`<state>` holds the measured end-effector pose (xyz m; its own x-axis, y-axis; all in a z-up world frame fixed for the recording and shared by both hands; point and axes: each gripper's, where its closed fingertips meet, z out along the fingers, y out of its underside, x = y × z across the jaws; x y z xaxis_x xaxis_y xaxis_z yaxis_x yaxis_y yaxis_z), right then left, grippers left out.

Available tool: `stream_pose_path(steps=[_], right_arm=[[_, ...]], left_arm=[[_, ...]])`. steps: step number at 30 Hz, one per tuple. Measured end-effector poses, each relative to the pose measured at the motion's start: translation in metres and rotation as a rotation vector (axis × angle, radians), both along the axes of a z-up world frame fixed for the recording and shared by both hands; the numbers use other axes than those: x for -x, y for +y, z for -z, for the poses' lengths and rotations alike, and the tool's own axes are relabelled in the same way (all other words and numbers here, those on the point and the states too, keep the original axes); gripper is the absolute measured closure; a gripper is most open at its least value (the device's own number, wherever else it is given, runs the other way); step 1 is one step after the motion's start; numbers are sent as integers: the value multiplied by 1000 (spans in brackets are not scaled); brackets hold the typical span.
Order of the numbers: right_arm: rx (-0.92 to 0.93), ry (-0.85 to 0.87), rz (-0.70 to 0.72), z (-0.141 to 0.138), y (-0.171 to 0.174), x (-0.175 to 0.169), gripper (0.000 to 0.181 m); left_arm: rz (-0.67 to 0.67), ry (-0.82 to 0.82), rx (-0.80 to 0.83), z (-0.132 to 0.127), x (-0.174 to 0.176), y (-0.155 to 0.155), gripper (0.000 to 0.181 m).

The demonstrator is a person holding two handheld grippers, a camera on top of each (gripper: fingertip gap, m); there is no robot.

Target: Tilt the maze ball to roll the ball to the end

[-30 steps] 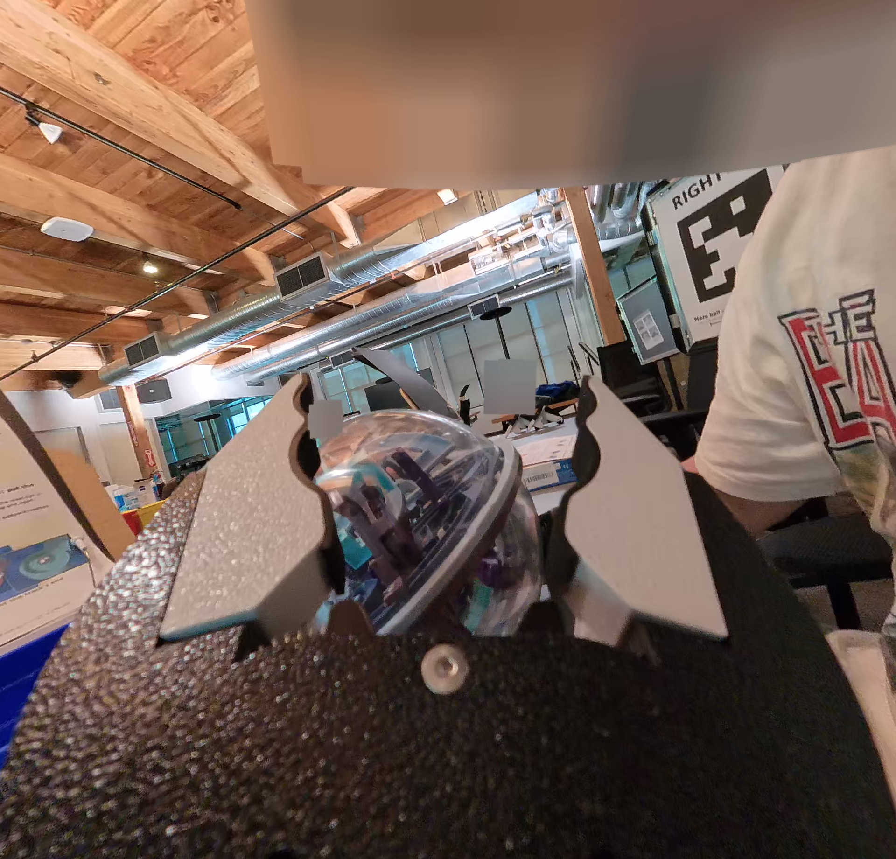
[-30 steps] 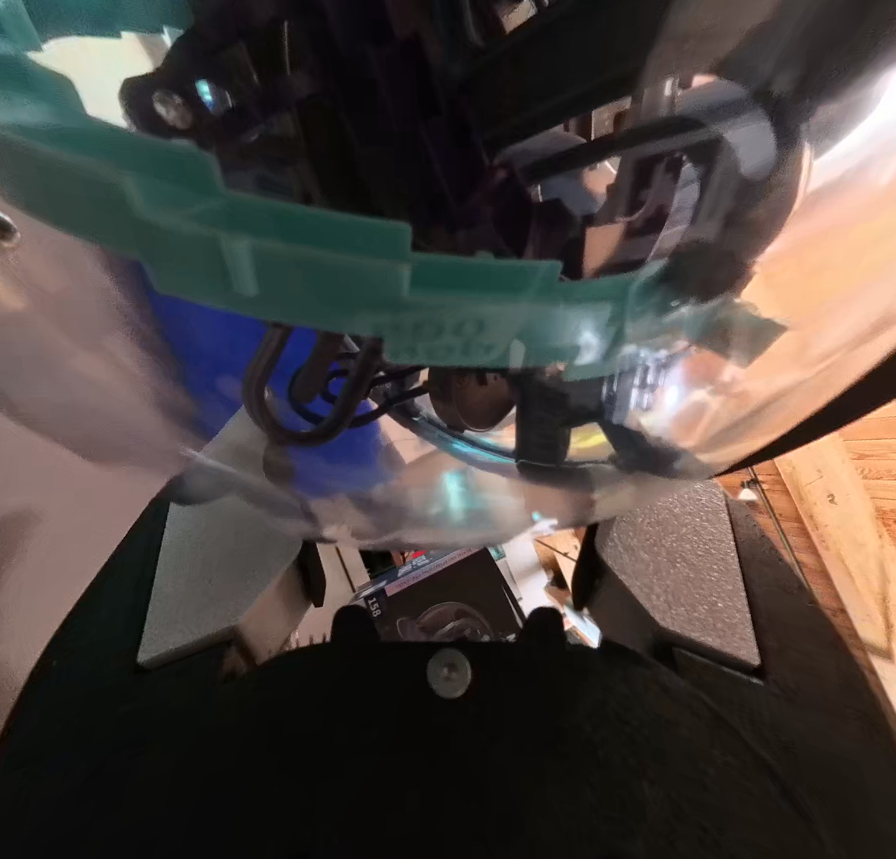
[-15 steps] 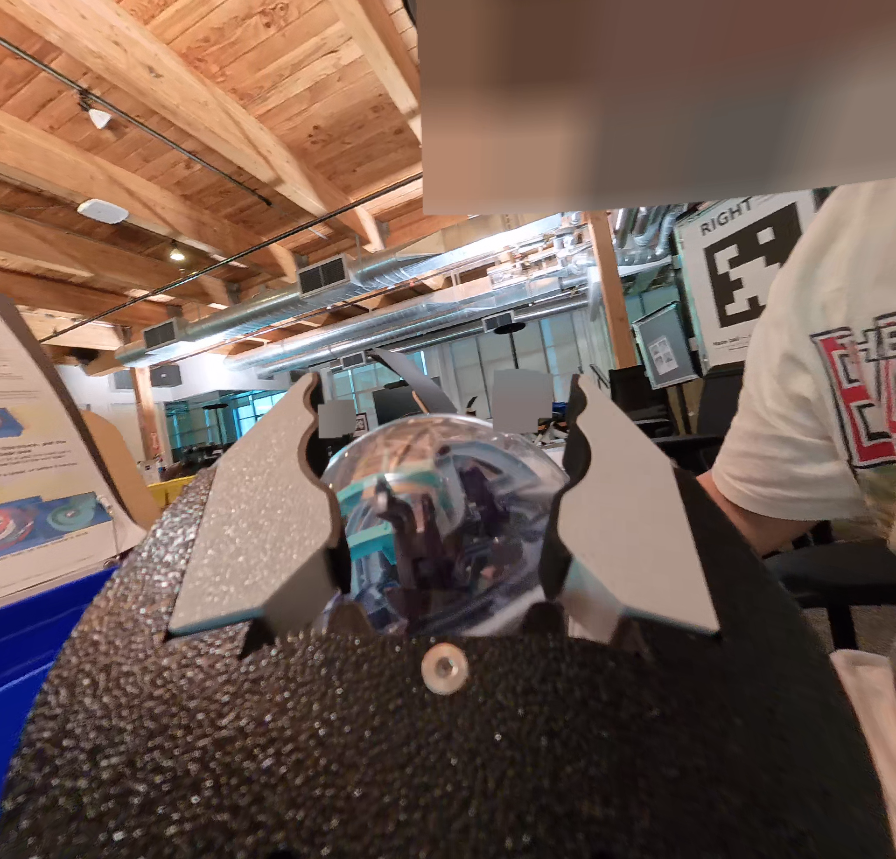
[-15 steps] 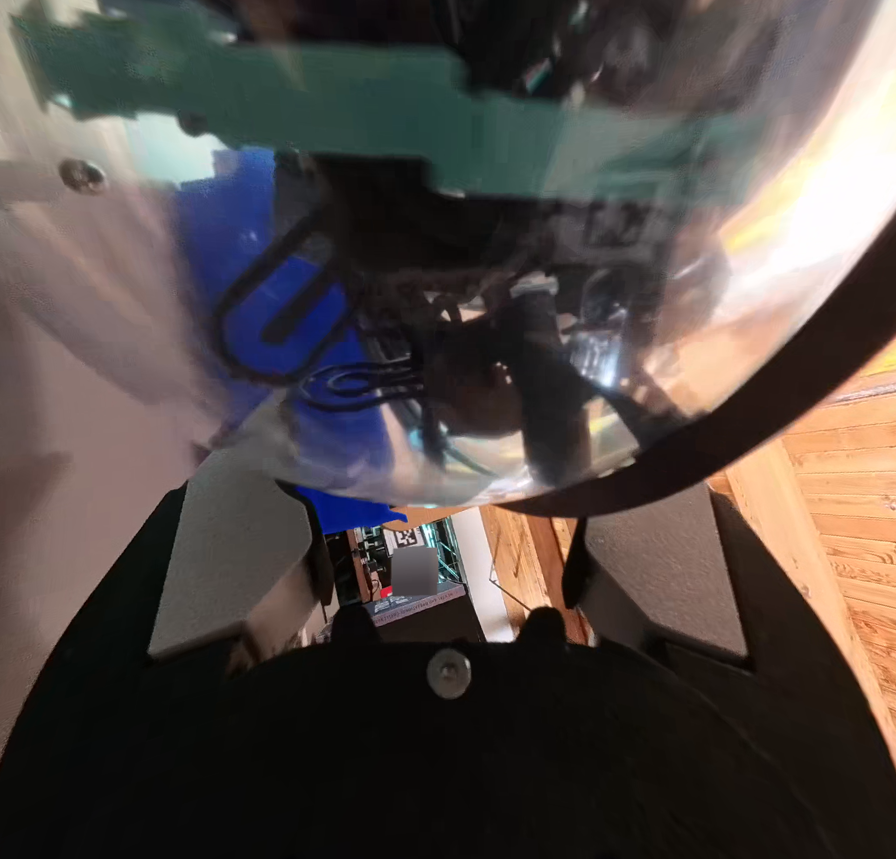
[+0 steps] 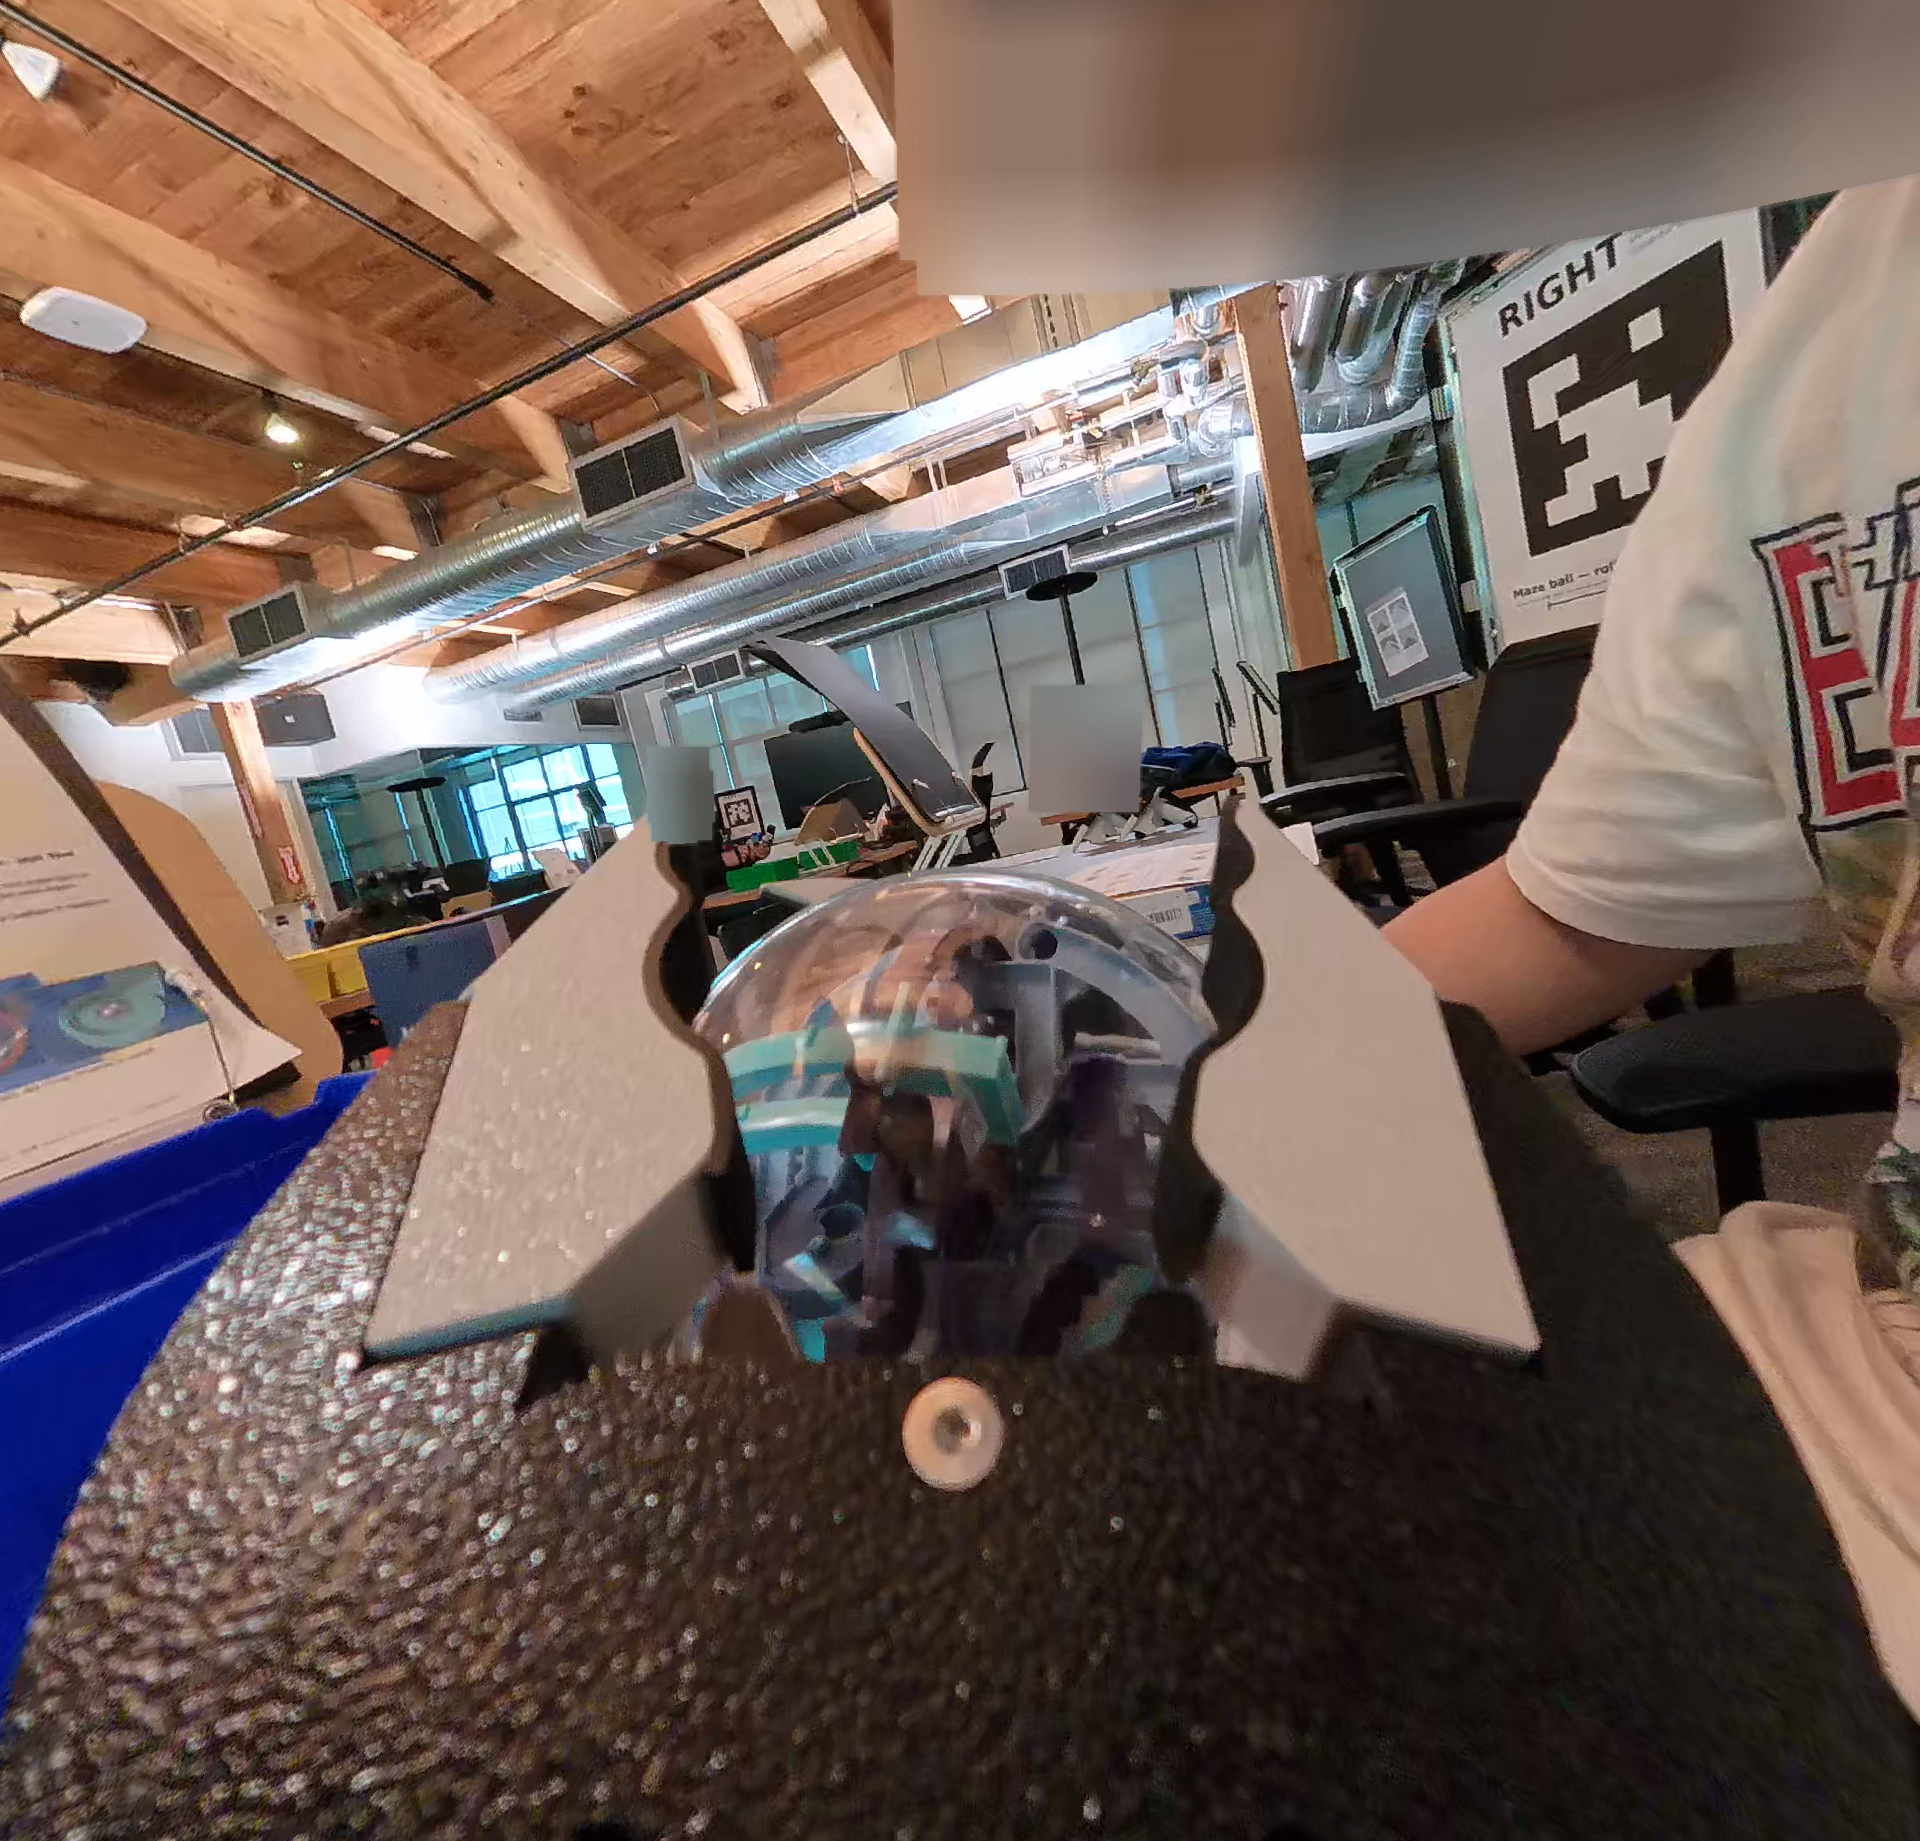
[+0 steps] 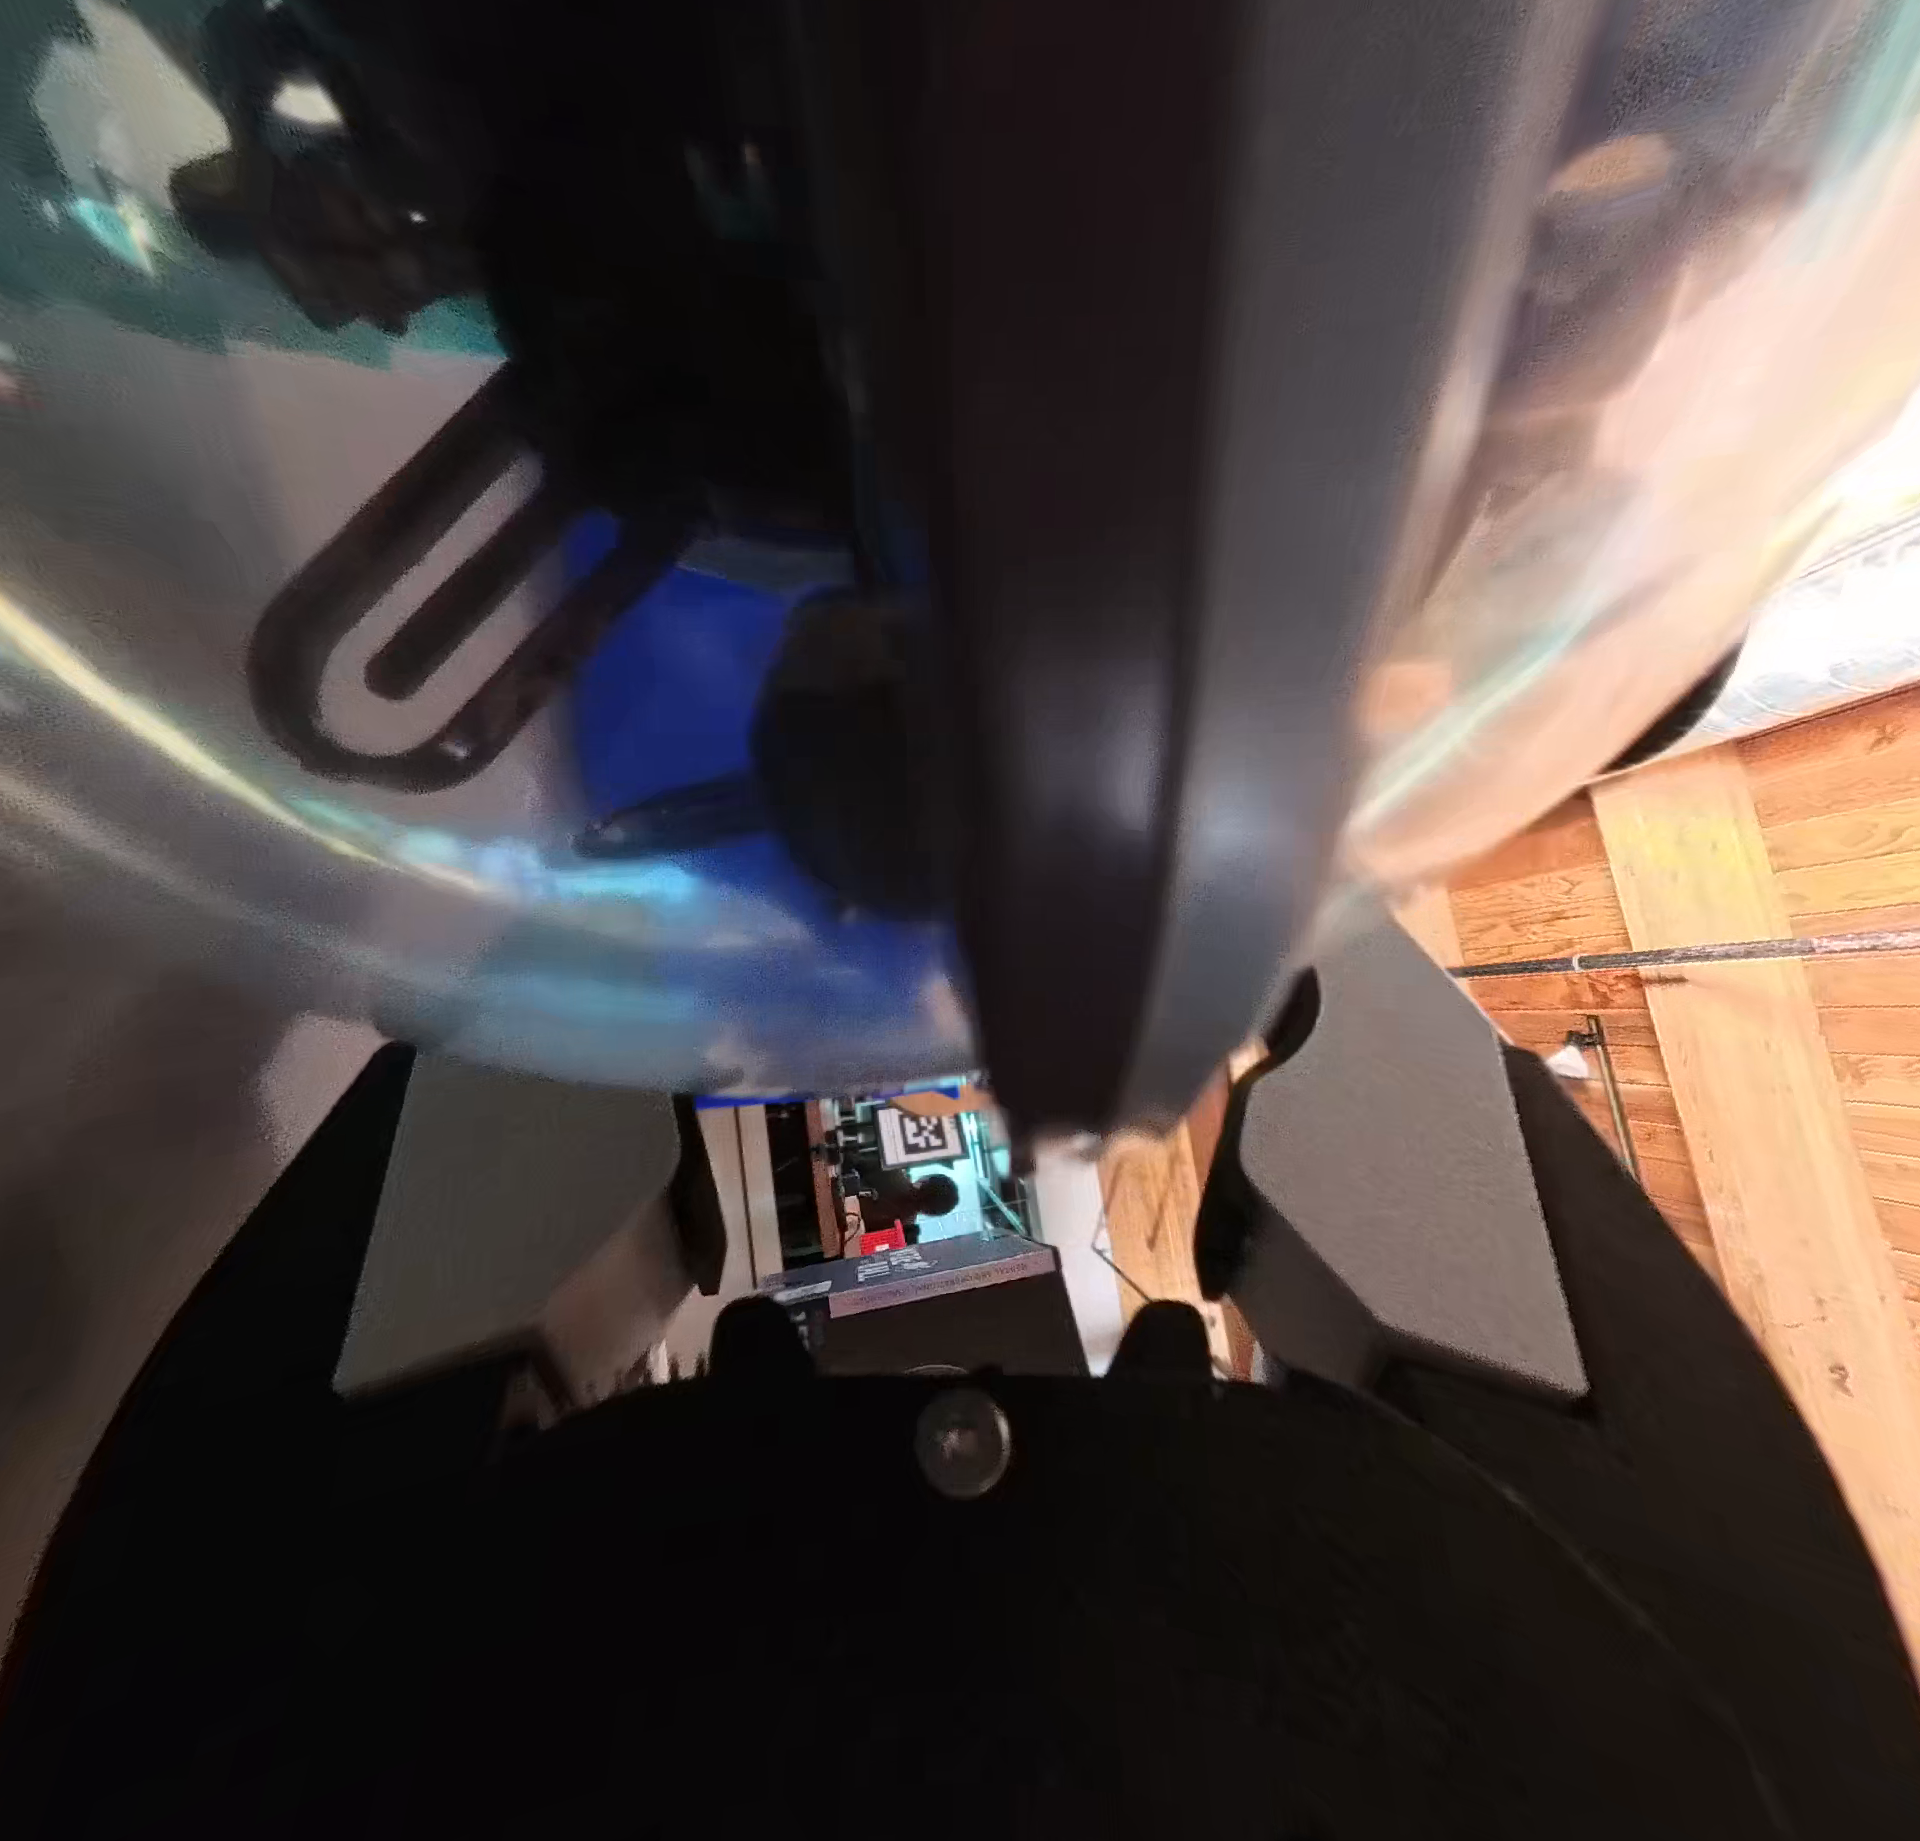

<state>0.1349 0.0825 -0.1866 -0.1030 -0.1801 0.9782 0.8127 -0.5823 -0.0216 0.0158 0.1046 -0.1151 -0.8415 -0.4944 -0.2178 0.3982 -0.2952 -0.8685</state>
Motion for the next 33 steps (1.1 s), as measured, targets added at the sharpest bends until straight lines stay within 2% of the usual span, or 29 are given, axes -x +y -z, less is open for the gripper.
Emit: stream_pose_path(steps=[17, 21, 23, 25, 27, 28, 29, 30, 31, 32, 33], right_arm=[[41, 34, -50, 9, -1, 1, 77], [85, 85, -94, 19, 0, 5, 78], [119, 126, -124, 27, 2, 7, 85], [136, 171, -172, 30, 3, 14, 85], [157, 274, -250, 38, 5, 24, 94], [170, 316, -282, 42, 5, 29, 104], [188, 342, -307, 46, 6, 33, 121], [200, 360, -342, 49, 9, 40, 131], [211, 369, -372, 51, 12, 47, 133], [238, 378, -388, 56, 15, 52, 133], [271, 380, -425, 62, 18, 61, 133]], left_arm=[[10, 33, 5, 4, -3, 6, 81], [9, 44, -46, 12, -4, 3, 76], [26, 70, -55, 15, -5, 4, 78], [60, 122, -55, 18, -6, 7, 76], [143, 163, -33, 18, 1, 10, 72], [222, 196, -12, 17, 8, 11, 71], [320, 248, 15, 17, 16, 11, 72], [412, 309, 26, 20, 22, 9, 77], [460, 354, 9, 27, 24, 5, 89], [452, 356, 6, 27, 21, 0, 93], [435, 314, -6, 27, 23, -5, 77]])
